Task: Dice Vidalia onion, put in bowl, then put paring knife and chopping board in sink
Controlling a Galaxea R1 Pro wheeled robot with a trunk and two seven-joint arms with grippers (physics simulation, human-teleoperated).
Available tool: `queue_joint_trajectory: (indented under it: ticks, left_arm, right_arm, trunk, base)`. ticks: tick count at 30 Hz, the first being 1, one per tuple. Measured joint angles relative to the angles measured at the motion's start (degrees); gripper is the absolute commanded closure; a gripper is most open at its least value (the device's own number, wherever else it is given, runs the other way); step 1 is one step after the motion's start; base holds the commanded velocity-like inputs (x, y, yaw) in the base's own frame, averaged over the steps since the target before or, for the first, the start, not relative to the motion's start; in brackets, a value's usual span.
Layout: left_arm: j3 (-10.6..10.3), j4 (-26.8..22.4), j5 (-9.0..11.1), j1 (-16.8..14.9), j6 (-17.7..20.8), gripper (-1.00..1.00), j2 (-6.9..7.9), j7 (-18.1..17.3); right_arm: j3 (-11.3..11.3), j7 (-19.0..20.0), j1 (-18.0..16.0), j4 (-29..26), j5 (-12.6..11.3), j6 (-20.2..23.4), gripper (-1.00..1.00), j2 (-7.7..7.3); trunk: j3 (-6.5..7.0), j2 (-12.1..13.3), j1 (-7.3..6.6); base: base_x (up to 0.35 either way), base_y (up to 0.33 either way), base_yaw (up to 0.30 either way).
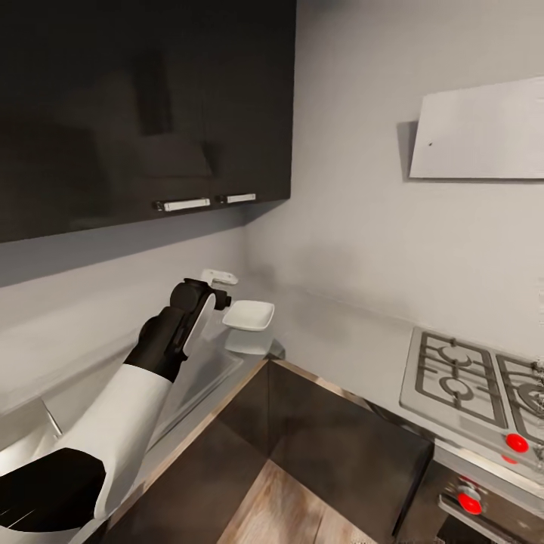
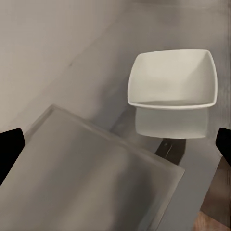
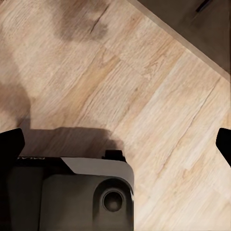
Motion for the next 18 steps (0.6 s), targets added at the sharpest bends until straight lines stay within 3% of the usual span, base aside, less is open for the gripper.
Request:
queue_joint_trajectory:
  ticks: [8, 18]
  left_arm:
    - [0.0, 0.2, 0.0, 0.0, 0.0, -1.00, 0.00, 0.0]
    - [0.0, 0.6, 0.0, 0.0, 0.0, -1.00, 0.09, 0.0]
  right_arm:
    - [0.0, 0.7, 0.0, 0.0, 0.0, 0.0, -1.00, -0.01]
    - [0.0, 0.7, 0.0, 0.0, 0.0, 0.0, -1.00, 0.00]
  trunk:
    - [0.30, 0.0, 0.00]
    - [0.38, 0.0, 0.00]
  base:
    - [0.000, 0.000, -0.224]
    - [0.000, 0.086, -0.028]
